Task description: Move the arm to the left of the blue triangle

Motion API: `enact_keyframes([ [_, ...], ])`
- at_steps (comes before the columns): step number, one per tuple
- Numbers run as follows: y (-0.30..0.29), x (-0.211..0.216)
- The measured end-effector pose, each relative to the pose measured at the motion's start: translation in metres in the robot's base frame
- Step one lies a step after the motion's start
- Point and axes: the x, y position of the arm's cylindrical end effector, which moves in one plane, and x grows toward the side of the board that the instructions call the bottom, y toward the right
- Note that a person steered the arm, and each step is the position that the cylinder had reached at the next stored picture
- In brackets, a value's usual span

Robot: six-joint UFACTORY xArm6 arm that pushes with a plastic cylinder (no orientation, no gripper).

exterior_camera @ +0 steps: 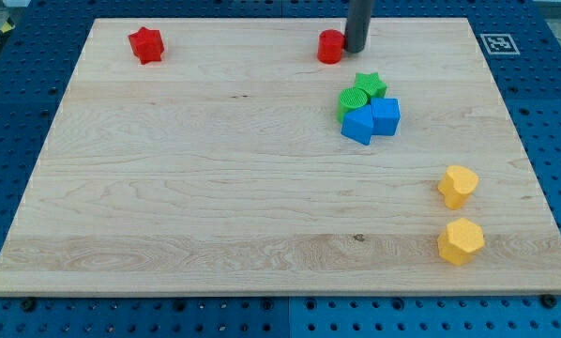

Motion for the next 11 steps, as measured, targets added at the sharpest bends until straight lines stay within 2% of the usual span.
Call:
enact_keyframes([
  [2,-0.051,-0.003],
  [3,-0.053,-0.008],
  [4,-0.048,-0.01],
  [5,0.005,0.006],
  [6,0.033,0.048],
  [8,0.033,0.049],
  [9,0.021,0.049],
  [10,-0.043,0.067],
  [11,-0.078,0.108],
])
